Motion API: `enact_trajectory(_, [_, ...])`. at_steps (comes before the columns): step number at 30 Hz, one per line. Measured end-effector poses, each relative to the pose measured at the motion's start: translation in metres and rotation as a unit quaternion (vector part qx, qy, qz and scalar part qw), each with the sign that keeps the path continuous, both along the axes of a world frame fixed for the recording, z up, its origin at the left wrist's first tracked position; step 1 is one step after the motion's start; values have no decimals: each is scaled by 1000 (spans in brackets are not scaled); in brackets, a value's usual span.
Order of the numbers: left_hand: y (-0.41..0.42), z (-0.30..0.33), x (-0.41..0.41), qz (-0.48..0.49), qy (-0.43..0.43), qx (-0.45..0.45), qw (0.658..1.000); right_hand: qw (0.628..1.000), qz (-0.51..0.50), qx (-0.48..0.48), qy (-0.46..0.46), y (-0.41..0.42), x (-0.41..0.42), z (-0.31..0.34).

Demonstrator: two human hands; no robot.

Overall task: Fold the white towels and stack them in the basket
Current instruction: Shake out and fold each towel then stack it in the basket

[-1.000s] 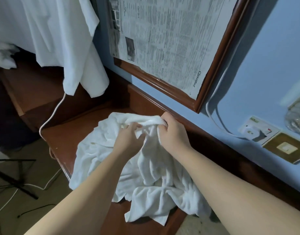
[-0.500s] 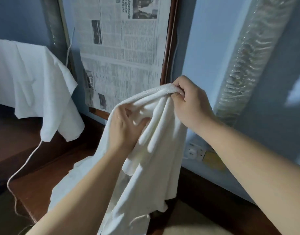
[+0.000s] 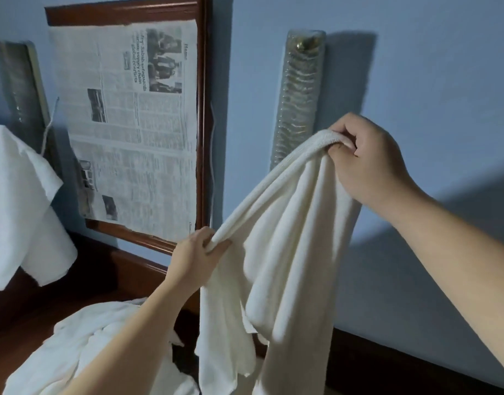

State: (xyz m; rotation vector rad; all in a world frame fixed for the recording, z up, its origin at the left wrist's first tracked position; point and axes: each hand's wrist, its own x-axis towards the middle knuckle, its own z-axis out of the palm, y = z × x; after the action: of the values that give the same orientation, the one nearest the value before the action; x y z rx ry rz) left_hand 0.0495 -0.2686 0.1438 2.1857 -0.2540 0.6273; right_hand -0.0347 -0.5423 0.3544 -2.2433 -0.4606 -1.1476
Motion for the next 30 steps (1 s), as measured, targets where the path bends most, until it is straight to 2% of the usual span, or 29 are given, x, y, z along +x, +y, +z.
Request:
enact_trajectory(2, [-16, -7, -16, -58, 49, -12, 997, 999, -32, 11, -18, -29, -20, 10])
enact_trajectory(5, [-41, -10, -40, -78, 72, -21, 994, 994, -99, 39, -10, -80, -50, 18])
enact_trajectory(8, [-85, 18, -73, -92, 60, -53, 993, 982, -169, 31, 73, -130, -77, 14])
enact_trajectory(10, [-121, 52, -98, -111, 29, -78, 990, 964, -198, 3, 176, -158, -97, 6])
enact_trajectory(12, [-158, 89, -122, -133, -7, -96, 986, 927, -216, -31, 305, -179, -121, 0])
enact_trajectory(14, [-192, 123, -143, -155, -32, -102, 982, 870, -247, -107, 413, -194, -150, -5])
enact_trajectory(16, [-222, 152, -162, -175, -47, -96, 979, 814, -264, -180, 486, -202, -179, -12])
enact_trajectory(18, [-245, 176, -179, -182, -52, -77, 979, 794, -223, -184, 535, -213, -199, -22])
enact_trajectory(20, [-263, 195, -193, -190, -53, -49, 979, 826, -99, -78, 550, -222, -214, -34])
enact_trajectory(22, [-276, 208, -206, -200, -64, 1, 978, 860, 4, 15, 510, -222, -227, -46])
enact_trajectory(24, [-285, 215, -217, -210, -77, 56, 973, 894, 6, 29, 448, -216, -234, -60])
enact_trajectory(27, [-286, 214, -220, -207, -91, 92, 970, 935, -61, 6, 350, -205, -244, -67])
enact_trajectory(30, [-271, 194, -204, -160, -93, 102, 977, 951, -93, 83, 283, -210, -250, -55])
